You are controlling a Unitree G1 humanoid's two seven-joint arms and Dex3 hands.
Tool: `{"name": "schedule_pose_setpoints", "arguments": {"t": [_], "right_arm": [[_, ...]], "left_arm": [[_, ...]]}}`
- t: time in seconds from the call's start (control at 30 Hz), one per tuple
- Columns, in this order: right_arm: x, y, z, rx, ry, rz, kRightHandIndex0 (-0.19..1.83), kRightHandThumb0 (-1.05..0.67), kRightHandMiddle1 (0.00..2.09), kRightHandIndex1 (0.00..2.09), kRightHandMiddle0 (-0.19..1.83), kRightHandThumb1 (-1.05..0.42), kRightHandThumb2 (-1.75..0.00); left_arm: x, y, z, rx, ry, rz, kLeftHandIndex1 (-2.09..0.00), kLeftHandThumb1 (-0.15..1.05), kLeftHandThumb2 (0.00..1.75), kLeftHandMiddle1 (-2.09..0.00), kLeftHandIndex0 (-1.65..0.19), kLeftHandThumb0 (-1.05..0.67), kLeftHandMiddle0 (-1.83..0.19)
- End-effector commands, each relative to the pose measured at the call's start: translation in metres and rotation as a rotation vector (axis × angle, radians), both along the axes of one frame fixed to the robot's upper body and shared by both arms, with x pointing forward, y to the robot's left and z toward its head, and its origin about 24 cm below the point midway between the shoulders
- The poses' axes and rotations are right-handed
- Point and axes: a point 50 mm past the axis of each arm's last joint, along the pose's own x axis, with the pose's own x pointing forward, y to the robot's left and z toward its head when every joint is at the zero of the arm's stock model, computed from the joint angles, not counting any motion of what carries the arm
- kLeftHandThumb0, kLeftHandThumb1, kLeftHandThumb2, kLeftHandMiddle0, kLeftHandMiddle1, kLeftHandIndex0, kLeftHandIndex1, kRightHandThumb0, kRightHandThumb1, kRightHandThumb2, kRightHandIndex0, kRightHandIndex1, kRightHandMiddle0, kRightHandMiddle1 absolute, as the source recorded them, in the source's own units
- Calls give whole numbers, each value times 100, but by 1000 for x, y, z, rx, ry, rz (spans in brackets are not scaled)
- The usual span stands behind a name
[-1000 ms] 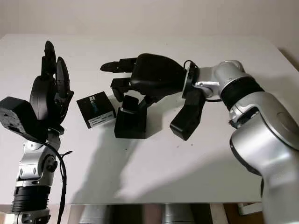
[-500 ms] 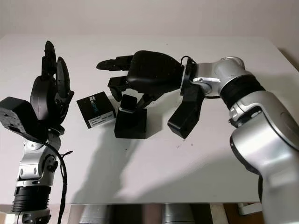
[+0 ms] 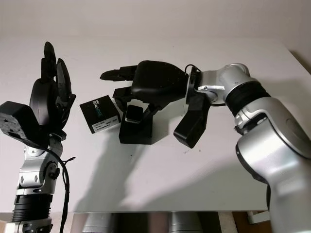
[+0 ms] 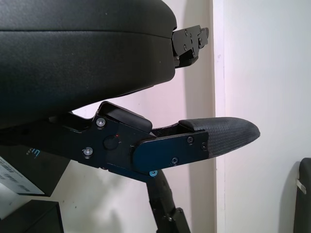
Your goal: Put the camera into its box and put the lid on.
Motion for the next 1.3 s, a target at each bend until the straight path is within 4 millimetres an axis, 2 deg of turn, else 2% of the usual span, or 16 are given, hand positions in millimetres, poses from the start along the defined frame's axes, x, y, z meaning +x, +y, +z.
{"name": "schedule_pose_setpoints", "arguments": {"t": [0.0,1.27], "right_arm": [[0,3,-1,5,-10,15,17,-43,129,5,42,-96,-6],[-3,4,-16,-73,11,53,18,-43,139,6,37,-96,-5]], "left_arm": [[-3,-1,3,1,-23,4,0,105,60,0,19,-76,19],[-6,-1,1,-8,-22,14,0,105,59,0,19,-78,19]]}}
